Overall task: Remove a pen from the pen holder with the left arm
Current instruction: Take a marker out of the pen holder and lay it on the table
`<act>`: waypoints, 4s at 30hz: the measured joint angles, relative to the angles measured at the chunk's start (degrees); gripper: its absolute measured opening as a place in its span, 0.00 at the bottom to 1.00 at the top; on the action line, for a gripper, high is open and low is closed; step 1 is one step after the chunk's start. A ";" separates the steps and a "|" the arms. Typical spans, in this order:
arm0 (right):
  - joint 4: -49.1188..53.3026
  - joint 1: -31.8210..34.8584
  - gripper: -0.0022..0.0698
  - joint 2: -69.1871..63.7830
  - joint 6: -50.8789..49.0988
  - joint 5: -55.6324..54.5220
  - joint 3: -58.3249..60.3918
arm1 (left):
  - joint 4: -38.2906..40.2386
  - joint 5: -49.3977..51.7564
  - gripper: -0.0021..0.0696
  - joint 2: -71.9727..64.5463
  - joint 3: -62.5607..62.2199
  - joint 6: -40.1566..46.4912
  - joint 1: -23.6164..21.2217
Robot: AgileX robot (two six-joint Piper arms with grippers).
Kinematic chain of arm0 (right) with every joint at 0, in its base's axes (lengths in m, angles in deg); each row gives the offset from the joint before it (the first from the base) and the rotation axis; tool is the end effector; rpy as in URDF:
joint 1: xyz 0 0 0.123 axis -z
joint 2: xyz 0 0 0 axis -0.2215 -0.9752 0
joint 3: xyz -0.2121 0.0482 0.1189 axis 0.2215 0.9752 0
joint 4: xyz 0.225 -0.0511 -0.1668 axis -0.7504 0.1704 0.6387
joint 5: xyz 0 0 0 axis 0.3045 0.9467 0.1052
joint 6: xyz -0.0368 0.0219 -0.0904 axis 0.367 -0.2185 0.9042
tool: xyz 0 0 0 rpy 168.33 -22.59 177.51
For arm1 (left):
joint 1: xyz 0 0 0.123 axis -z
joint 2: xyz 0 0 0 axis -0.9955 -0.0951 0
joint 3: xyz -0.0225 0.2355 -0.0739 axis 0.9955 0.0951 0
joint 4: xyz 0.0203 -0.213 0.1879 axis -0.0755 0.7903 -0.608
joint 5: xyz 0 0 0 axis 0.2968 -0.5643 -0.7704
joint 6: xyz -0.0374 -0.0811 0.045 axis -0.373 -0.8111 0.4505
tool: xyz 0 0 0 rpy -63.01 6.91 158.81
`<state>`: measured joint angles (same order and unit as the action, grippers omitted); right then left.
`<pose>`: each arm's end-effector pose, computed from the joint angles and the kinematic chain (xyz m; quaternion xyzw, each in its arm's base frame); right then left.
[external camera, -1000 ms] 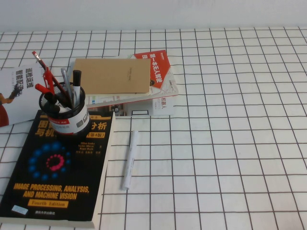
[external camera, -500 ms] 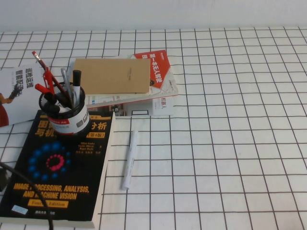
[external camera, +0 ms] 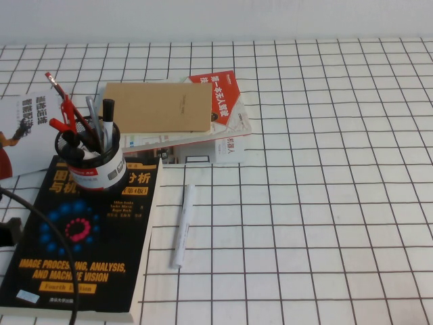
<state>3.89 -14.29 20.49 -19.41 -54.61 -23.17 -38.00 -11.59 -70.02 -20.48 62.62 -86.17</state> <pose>0.1327 0.0059 0.1692 0.0622 0.7963 0.0772 0.5967 0.2214 -0.0107 0.2378 0.0564 0.8386 -0.0494 0.5395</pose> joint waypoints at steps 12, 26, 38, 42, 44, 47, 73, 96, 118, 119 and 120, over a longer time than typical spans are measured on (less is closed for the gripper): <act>0.00 0.00 0.01 0.00 0.00 0.00 0.00 | -43.69 -19.88 0.03 -0.36 0.28 -46.94 6.79; 0.00 0.00 0.01 0.00 0.00 0.00 0.00 | -53.62 -35.44 0.63 -16.72 3.24 -53.07 12.34; 0.00 0.00 0.01 0.00 0.00 0.00 0.00 | -54.37 -51.03 0.66 -28.12 5.58 -55.52 12.34; 0.00 0.00 0.01 0.00 0.00 0.00 0.00 | -51.68 -55.35 0.63 -32.55 5.58 -55.52 12.34; 0.00 0.00 0.01 0.00 0.00 0.00 0.00 | -50.54 -56.45 0.59 -34.09 5.58 -55.52 12.34; 0.00 0.00 0.01 0.00 0.00 0.00 0.00 | -49.59 -58.06 0.51 -35.95 5.58 -55.52 12.34; 0.00 0.00 0.01 0.00 0.00 0.00 0.00 | -48.97 -60.88 0.31 -36.93 3.50 -53.98 12.34; 0.00 0.00 0.01 0.00 0.00 0.00 0.00 | -49.36 -59.85 0.18 -28.73 3.50 -51.96 12.34; 0.00 0.00 0.01 0.00 0.00 0.00 0.00 | -70.28 2.88 0.18 -6.28 -21.52 -64.60 22.60; 0.00 0.00 0.01 0.00 0.00 0.00 0.00 | -69.76 6.17 0.18 -6.62 -23.09 -64.73 24.35; 0.00 0.00 0.01 0.00 0.00 0.00 0.00 | -68.71 10.00 0.18 -7.35 -25.10 -64.81 26.54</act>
<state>3.89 -14.29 20.49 -19.41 -54.61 -23.17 -106.71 -1.59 -77.37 -45.58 -2.19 -59.63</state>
